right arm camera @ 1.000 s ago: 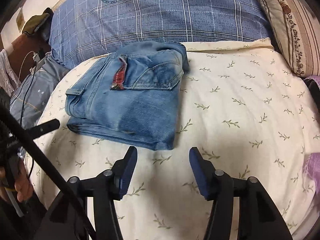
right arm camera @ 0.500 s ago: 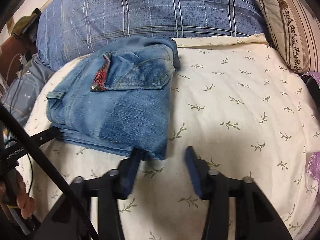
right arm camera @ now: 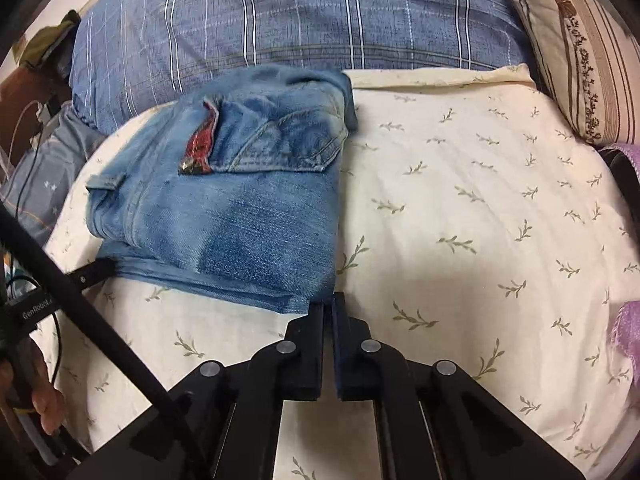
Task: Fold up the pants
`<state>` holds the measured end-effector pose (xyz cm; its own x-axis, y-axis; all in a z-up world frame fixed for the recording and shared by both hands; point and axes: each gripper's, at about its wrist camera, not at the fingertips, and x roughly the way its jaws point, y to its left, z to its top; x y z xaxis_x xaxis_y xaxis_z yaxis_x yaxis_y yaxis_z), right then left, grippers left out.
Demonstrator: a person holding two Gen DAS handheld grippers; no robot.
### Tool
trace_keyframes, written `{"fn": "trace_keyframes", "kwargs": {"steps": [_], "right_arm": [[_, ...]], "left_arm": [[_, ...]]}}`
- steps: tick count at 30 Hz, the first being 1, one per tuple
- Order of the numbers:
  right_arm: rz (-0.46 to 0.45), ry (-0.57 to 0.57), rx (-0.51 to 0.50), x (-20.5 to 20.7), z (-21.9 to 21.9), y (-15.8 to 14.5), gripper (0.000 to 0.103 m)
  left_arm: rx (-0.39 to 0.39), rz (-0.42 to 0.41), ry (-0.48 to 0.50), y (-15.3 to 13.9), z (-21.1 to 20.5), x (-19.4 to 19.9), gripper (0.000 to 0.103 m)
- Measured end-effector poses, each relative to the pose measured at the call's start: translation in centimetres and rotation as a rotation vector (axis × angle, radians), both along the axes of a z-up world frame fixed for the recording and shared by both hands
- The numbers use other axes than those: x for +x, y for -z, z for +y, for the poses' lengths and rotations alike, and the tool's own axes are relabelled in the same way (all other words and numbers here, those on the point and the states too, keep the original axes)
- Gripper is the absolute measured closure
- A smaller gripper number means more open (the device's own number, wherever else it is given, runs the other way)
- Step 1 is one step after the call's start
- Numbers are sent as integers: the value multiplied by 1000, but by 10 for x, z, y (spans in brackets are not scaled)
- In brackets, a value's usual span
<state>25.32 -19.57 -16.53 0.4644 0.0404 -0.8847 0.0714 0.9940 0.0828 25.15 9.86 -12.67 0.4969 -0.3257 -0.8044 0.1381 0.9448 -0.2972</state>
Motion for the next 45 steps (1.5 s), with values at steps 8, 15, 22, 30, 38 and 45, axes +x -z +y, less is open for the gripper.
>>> {"fn": "trace_keyframes", "kwargs": {"steps": [8, 15, 22, 30, 38, 45], "right_arm": [[-47, -30, 99, -24, 1, -25, 46], [-115, 28, 200, -26, -12, -37, 37], [-103, 33, 193, -24, -2, -29, 33], [-110, 39, 159, -27, 4, -29, 32], [-133, 46, 170, -49, 14, -38, 30], [-149, 27, 174, -58, 23, -45, 29]], "left_arm": [[-29, -83, 60, -36, 3, -36, 54], [-45, -106, 44, -41, 0, -55, 43], [73, -150, 27, -39, -19, -59, 40], [198, -195, -19, -42, -26, -62, 40], [241, -231, -74, -47, -21, -81, 40], [229, -250, -57, -49, -22, -94, 35]]}}
